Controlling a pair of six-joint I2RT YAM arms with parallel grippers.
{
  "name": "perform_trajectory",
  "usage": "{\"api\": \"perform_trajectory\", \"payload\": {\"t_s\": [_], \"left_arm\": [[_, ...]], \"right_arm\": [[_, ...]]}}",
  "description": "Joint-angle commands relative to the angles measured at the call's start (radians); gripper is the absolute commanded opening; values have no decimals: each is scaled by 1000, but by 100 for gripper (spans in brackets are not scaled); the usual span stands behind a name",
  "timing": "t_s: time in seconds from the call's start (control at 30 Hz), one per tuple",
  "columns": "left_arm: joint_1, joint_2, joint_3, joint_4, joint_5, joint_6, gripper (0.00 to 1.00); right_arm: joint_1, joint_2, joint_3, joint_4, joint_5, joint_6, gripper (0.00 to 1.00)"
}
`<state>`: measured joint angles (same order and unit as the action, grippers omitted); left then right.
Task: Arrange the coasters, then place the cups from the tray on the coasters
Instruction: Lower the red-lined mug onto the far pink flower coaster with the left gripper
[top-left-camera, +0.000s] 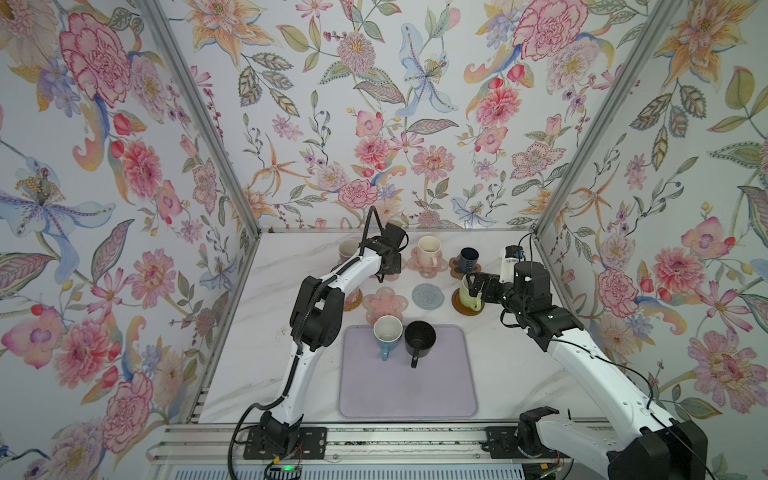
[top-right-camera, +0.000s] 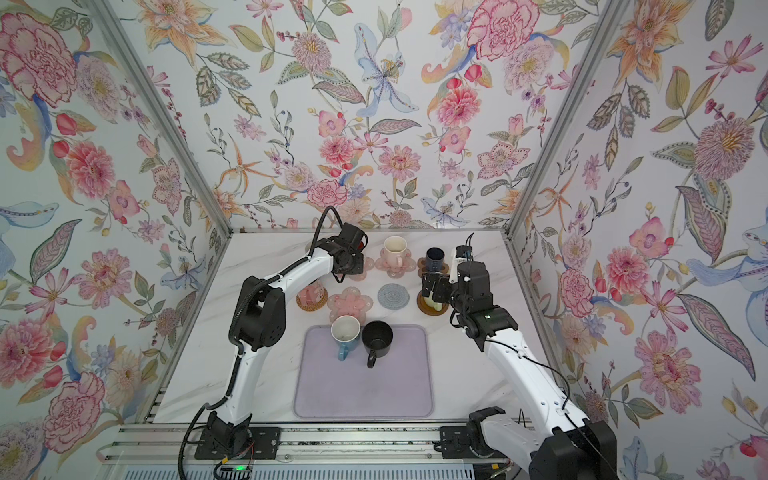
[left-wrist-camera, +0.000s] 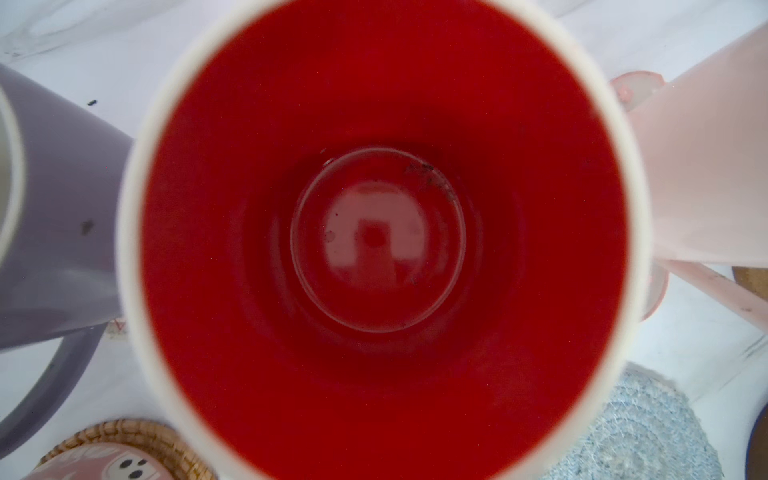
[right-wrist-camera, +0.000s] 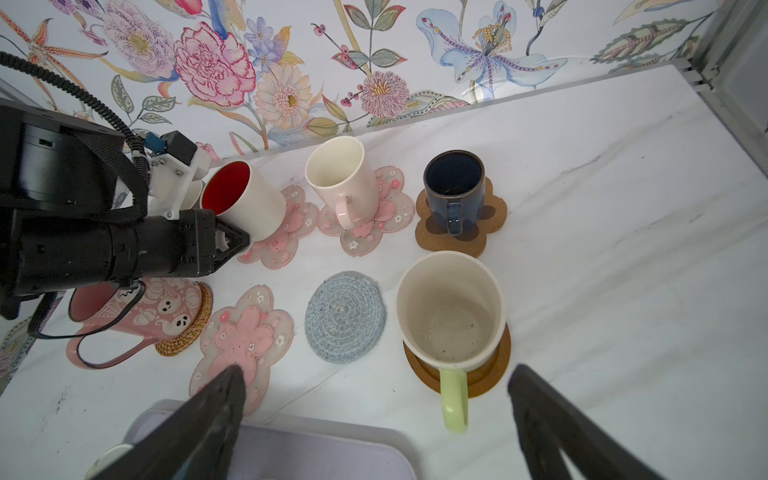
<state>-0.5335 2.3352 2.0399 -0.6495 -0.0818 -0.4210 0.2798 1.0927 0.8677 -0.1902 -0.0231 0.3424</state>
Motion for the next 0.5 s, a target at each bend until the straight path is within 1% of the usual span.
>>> {"api": "perform_trajectory", "payload": {"t_s": [0.0, 0.47], "left_arm": [[14, 12, 64, 34, -7, -16, 0], [20, 51, 74, 41, 11, -31, 0]], "right_arm": [[-2, -10, -12, -6, -5, 12, 99], [-12, 1, -7, -1, -18, 17, 99]]}}
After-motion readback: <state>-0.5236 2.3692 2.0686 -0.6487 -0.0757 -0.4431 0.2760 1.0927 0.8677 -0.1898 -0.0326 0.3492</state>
